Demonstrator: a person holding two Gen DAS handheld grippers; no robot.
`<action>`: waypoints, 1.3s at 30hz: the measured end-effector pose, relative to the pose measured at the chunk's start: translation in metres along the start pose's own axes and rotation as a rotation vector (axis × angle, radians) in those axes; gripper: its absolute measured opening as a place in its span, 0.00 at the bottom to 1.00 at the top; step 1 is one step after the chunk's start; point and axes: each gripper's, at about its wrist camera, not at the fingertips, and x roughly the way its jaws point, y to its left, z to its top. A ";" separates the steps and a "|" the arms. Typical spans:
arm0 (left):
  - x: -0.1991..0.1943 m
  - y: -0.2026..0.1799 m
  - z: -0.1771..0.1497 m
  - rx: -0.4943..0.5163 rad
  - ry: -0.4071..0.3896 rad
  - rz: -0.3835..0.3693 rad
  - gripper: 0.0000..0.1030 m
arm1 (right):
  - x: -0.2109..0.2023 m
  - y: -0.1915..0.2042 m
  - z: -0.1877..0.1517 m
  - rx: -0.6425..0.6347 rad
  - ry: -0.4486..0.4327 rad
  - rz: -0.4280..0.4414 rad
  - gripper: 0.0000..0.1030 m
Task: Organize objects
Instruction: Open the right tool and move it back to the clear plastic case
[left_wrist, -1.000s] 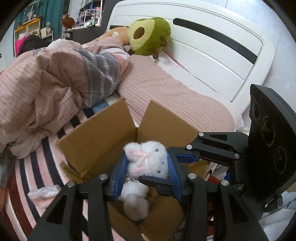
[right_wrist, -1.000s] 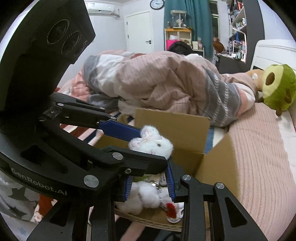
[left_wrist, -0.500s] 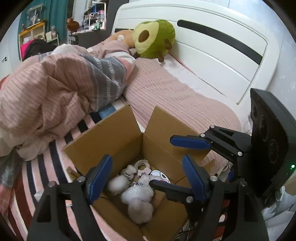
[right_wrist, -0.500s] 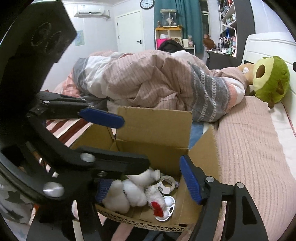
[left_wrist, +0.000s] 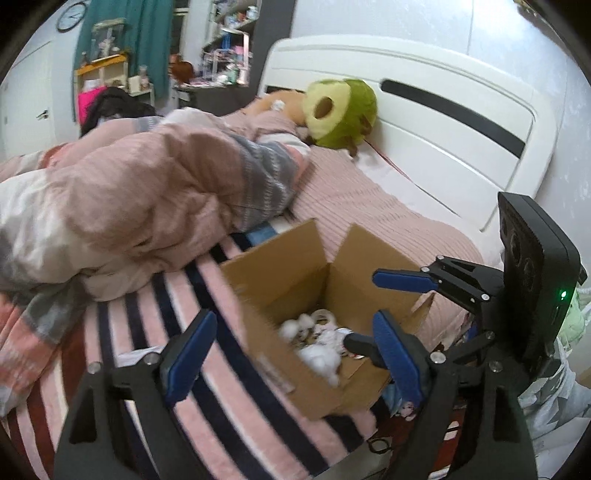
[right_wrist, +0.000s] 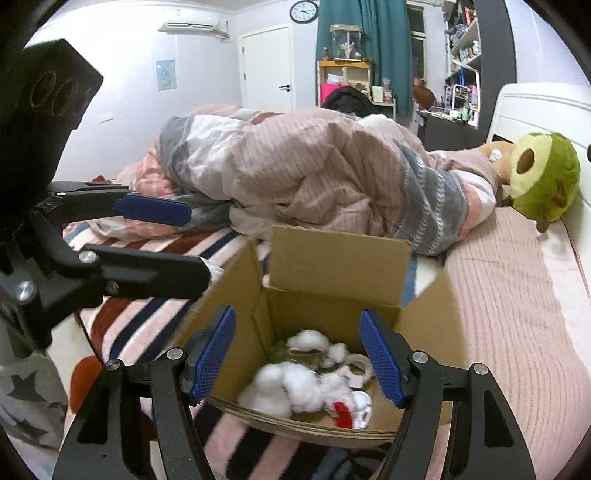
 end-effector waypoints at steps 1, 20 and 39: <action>-0.005 0.006 -0.003 -0.009 -0.008 0.008 0.82 | 0.001 0.009 0.003 -0.010 -0.005 0.014 0.65; -0.074 0.181 -0.113 -0.305 -0.034 0.193 0.84 | 0.140 0.155 0.018 -0.132 0.134 0.141 0.75; -0.009 0.246 -0.150 -0.395 0.090 0.160 0.84 | 0.264 0.136 -0.020 -0.176 0.213 -0.099 0.77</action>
